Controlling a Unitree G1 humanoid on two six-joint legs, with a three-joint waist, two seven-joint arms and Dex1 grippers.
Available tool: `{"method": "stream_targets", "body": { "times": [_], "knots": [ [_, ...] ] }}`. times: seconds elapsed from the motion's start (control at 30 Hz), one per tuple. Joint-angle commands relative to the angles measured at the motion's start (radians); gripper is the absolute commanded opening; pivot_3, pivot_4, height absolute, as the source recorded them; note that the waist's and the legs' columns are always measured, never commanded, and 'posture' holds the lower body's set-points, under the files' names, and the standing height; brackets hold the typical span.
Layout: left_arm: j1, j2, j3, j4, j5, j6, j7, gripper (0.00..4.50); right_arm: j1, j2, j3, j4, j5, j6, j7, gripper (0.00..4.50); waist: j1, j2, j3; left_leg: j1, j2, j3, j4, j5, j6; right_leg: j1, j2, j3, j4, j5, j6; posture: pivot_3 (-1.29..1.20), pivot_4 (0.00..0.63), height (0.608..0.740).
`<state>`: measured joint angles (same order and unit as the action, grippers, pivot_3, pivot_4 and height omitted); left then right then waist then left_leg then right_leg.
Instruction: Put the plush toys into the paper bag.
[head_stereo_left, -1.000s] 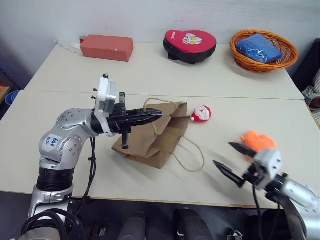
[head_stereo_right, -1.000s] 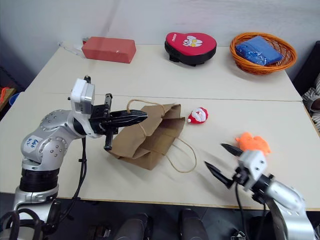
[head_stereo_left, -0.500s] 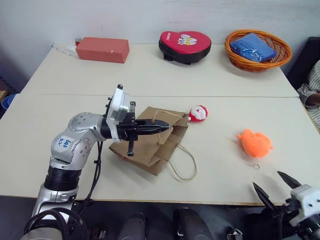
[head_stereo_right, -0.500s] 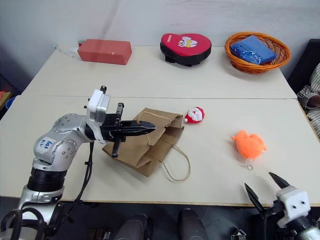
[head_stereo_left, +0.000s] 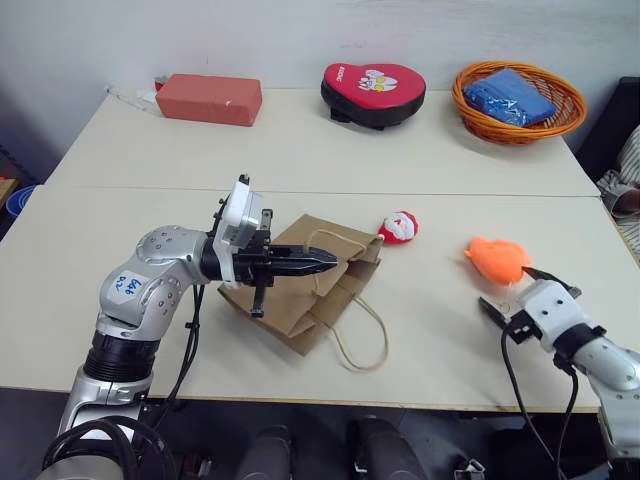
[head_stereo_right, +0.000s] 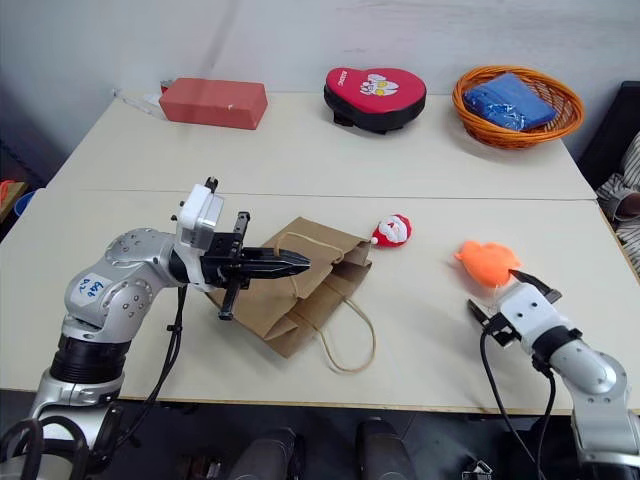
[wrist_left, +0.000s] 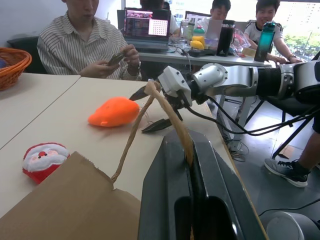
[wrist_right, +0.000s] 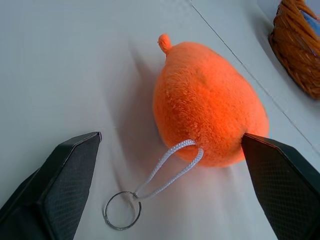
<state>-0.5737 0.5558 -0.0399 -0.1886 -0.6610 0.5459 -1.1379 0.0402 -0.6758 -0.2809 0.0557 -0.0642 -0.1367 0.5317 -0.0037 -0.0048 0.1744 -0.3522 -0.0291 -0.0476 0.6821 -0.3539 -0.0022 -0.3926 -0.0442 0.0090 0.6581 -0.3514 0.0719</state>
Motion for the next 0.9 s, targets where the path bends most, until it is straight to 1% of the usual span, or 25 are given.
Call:
{"method": "stream_targets", "body": {
  "times": [0.03, 0.2, 0.33, 0.4, 0.57, 0.67, 0.83, 0.9],
  "knots": [
    [0.002, 0.003, 0.019, -0.049, -0.017, 0.006, 0.018, 0.00, -0.026, -0.030, -0.001, 0.087, -0.052, -0.038, -0.061, 4.49, 0.002, 0.000, 0.000, 0.000, 0.000, 0.000, 0.000, 0.000, 0.000, 0.000, 0.000, 0.000, 0.000, 0.000, 0.000, 0.00, 0.150, 0.740],
    [0.013, 0.009, 0.029, -0.061, -0.020, 0.011, 0.033, 0.00, -0.011, -0.046, -0.012, 0.090, -0.072, -0.105, -0.109, 4.49, 0.008, 0.000, 0.000, -0.002, 0.000, 0.000, 0.000, 0.000, 0.000, 0.000, 0.000, 0.000, -0.001, 0.000, 0.000, 0.00, 0.150, 0.740],
    [0.011, 0.004, 0.028, -0.060, -0.019, 0.009, 0.042, 0.00, -0.042, -0.059, 0.022, 0.091, -0.099, -0.097, -0.108, 4.49, 0.003, 0.000, 0.000, -0.002, 0.000, 0.000, 0.000, 0.000, 0.000, -0.001, 0.000, 0.000, -0.001, 0.000, 0.000, 0.00, 0.150, 0.740],
    [0.008, 0.001, 0.026, -0.057, -0.018, 0.008, 0.042, 0.00, -0.075, -0.065, 0.043, 0.103, -0.112, -0.094, -0.111, 4.49, 0.002, 0.000, 0.000, -0.001, 0.000, 0.000, 0.000, 0.000, 0.000, -0.001, 0.000, 0.000, 0.000, 0.000, 0.000, 0.00, 0.150, 0.740],
    [-0.006, -0.014, 0.015, -0.046, -0.015, 0.006, 0.045, 0.00, -0.228, -0.049, 0.126, 0.239, -0.143, -0.067, -0.117, 4.49, -0.009, 0.000, 0.000, -0.001, 0.000, 0.000, 0.000, 0.000, 0.000, -0.001, 0.000, 0.000, 0.001, 0.000, 0.000, 0.00, 0.150, 0.740],
    [-0.010, -0.016, 0.014, -0.047, -0.015, 0.008, 0.045, 0.00, -0.285, -0.054, 0.162, 0.272, -0.148, -0.094, -0.106, 3.89, -0.008, 0.000, 0.000, -0.001, 0.000, 0.000, 0.000, 0.000, 0.000, -0.001, 0.000, 0.000, 0.001, 0.000, 0.000, 0.00, 0.150, 0.740],
    [-0.012, -0.004, 0.023, -0.041, -0.012, 0.007, 0.039, 0.00, -0.289, -0.067, 0.177, 0.268, -0.135, -0.100, -0.089, 2.09, -0.002, 0.000, 0.000, -0.002, 0.000, 0.000, 0.000, 0.000, 0.000, -0.002, 0.000, 0.000, 0.000, 0.000, 0.000, 0.00, 0.150, 0.740],
    [-0.015, 0.002, 0.030, -0.037, -0.017, 0.017, 0.045, 0.00, -0.279, -0.070, 0.166, 0.252, -0.113, -0.110, -0.079, 1.44, -0.001, 0.000, 0.000, -0.002, 0.000, 0.000, 0.000, 0.000, 0.000, -0.002, 0.000, 0.000, 0.000, 0.000, 0.000, 0.00, 0.150, 0.740]
  ]
}}
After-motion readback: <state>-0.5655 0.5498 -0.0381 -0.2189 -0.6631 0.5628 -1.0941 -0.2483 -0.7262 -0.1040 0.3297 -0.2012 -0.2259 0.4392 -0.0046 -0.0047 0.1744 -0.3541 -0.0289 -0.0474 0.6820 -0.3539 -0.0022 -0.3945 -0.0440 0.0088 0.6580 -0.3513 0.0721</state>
